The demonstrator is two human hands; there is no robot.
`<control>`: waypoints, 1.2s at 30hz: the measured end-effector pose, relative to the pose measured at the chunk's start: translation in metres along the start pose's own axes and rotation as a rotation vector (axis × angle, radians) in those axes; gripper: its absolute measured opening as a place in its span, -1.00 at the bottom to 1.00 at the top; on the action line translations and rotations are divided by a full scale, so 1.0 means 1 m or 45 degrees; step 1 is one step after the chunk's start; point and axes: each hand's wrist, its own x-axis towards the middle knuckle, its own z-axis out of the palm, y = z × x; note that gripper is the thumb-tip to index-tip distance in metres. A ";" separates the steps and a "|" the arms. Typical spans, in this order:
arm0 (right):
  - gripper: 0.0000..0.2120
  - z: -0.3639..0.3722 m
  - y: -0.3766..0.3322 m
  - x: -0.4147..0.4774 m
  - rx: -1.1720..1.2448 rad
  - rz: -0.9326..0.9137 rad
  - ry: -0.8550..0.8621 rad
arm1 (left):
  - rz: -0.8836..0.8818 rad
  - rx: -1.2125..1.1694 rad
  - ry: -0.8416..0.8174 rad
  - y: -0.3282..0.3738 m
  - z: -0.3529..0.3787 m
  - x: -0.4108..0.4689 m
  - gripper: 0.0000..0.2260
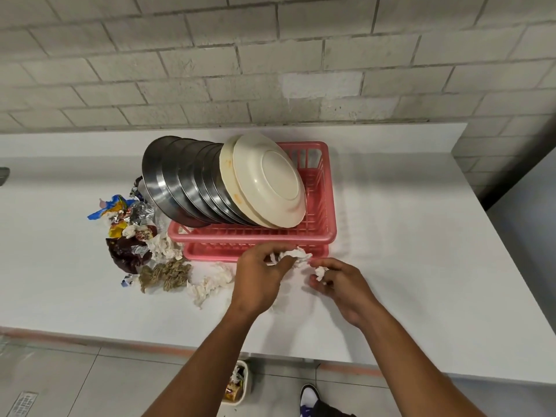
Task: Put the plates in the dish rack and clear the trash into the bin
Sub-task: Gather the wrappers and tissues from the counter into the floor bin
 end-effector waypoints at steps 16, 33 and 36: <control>-0.65 0.022 -0.002 -0.019 0.061 0.155 -0.051 | 0.066 0.285 -0.008 -0.009 0.060 -0.038 -0.85; -0.65 0.015 -0.007 -0.015 0.120 0.055 0.393 | 0.080 0.069 -0.220 0.001 0.079 -0.049 -0.68; -0.65 0.010 -0.009 -0.010 0.113 0.081 0.437 | 0.067 0.077 -0.154 -0.004 0.076 -0.047 -0.77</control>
